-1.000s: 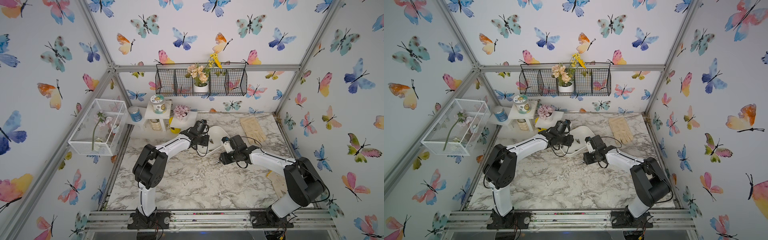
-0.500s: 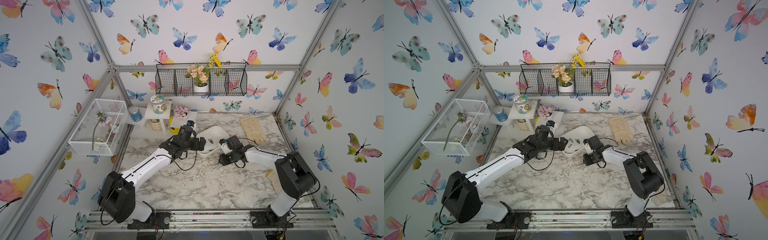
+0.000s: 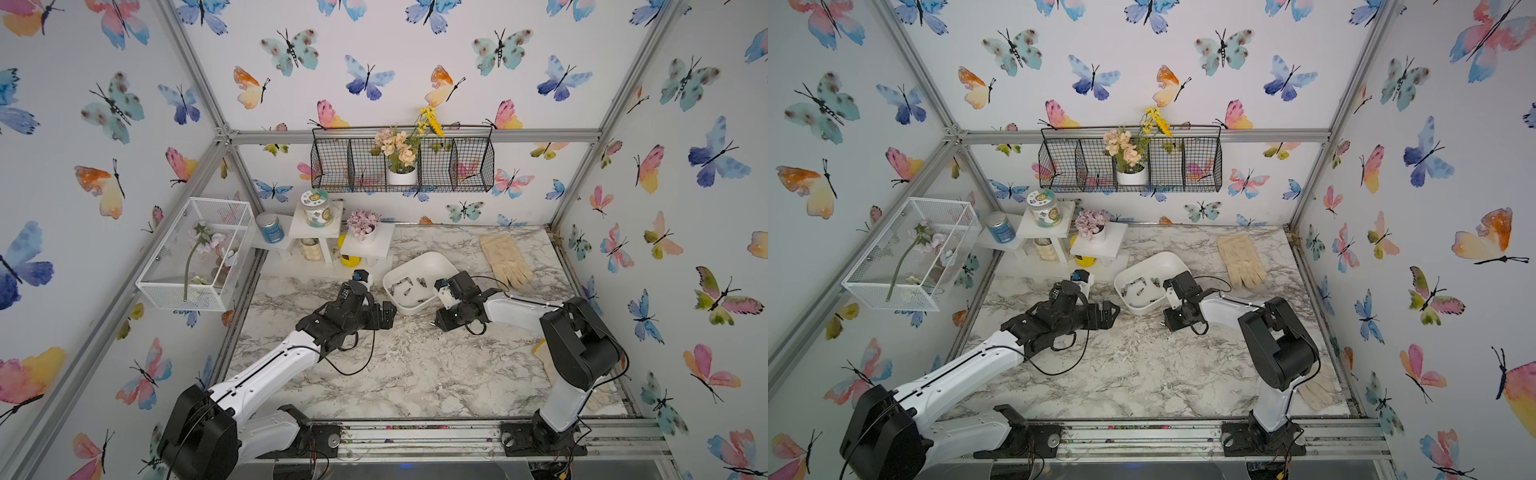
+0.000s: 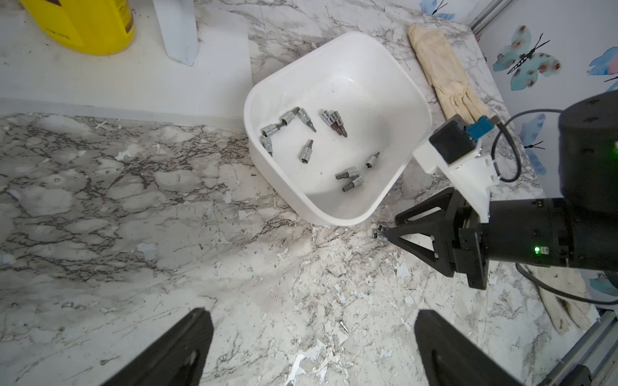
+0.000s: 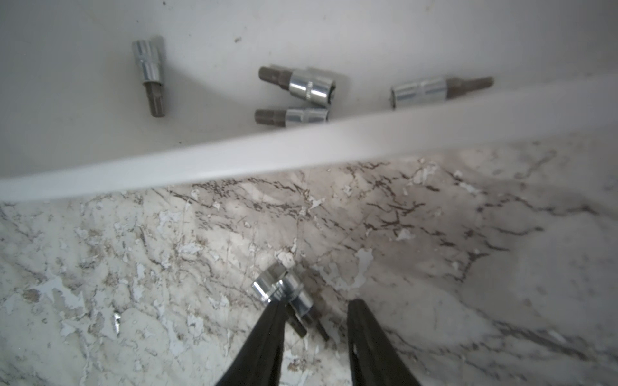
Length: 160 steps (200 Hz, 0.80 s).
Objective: Put the bit on the desktop into the storage box
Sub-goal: Pick up the screwdriver bit from the center of the board.
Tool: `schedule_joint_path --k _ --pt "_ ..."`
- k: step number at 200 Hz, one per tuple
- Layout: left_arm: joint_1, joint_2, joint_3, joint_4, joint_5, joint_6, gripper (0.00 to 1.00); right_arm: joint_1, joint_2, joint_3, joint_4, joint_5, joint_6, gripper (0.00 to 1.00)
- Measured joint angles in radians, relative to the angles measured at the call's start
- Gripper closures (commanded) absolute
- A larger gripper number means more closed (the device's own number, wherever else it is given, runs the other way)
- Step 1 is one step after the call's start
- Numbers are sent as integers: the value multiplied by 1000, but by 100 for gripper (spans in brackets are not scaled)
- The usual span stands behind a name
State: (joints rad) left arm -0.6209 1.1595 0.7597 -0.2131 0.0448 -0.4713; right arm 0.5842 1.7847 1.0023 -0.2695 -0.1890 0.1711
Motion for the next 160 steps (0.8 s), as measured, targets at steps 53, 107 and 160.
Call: schedule_joint_path --k 53,107,160 --pt "0 -42 -77 0 10 -32 0 6 16 16 6 0 0 69" --pt "0 -49 -106 3 11 -51 0 9 29 26 10 2 0 70" --pt "0 -53 -114 15 15 -59 0 11 28 26 9 5 0 70"
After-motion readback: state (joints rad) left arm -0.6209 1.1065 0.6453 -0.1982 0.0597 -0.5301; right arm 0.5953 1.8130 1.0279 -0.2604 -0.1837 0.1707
